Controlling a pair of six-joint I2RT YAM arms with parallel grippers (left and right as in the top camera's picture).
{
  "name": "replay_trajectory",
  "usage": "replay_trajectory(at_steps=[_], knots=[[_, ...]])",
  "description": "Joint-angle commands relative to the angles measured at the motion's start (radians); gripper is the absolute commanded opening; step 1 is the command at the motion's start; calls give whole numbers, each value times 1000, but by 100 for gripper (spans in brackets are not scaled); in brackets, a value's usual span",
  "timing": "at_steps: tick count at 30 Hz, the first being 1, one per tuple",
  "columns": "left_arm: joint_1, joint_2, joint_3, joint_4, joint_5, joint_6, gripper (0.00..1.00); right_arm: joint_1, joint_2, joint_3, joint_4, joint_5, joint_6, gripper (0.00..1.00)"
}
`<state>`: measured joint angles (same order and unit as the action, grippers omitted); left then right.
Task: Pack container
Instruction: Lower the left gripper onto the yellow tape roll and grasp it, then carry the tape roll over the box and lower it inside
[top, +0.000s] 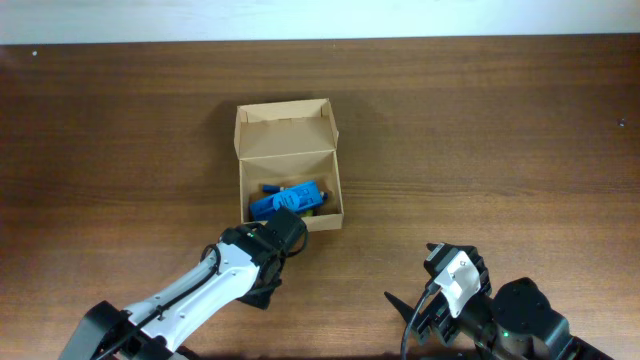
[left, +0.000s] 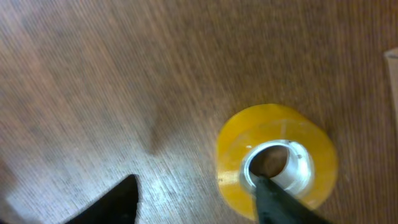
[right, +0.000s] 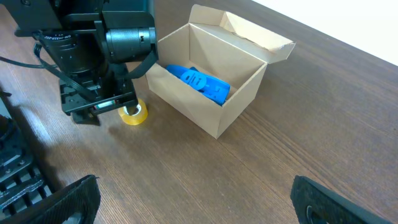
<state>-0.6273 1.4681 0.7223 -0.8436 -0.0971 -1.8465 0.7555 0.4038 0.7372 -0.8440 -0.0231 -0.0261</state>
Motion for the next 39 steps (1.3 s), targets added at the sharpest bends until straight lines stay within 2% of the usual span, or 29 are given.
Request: replay_trajectory(at_steps=[1, 6, 12, 15, 18, 20, 29, 35, 39], knots=[[15, 8, -23, 1, 6, -9, 49, 3, -5, 2, 3, 12, 9, 99], [22, 18, -28, 21, 6, -9, 50, 3, -5, 2, 3, 12, 9, 99], [22, 32, -85, 132, 23, -9, 48, 3, -5, 2, 3, 12, 9, 99], [22, 32, -90, 142, 22, -9, 36, 3, -5, 2, 3, 12, 9, 99], [22, 31, -90, 155, 22, -8, 17, 3, -5, 2, 3, 12, 9, 99], [22, 24, -85, 156, 23, -8, 12, 3, -5, 2, 3, 12, 9, 99], [10, -143, -66, 103, 23, -3, 10, 3, -5, 2, 3, 12, 9, 99], [-27, -367, -29, -55, 21, 73, 10, 3, -5, 2, 3, 12, 9, 99], [-35, -441, 33, -177, 19, 124, 9, 3, -5, 2, 3, 12, 9, 99]])
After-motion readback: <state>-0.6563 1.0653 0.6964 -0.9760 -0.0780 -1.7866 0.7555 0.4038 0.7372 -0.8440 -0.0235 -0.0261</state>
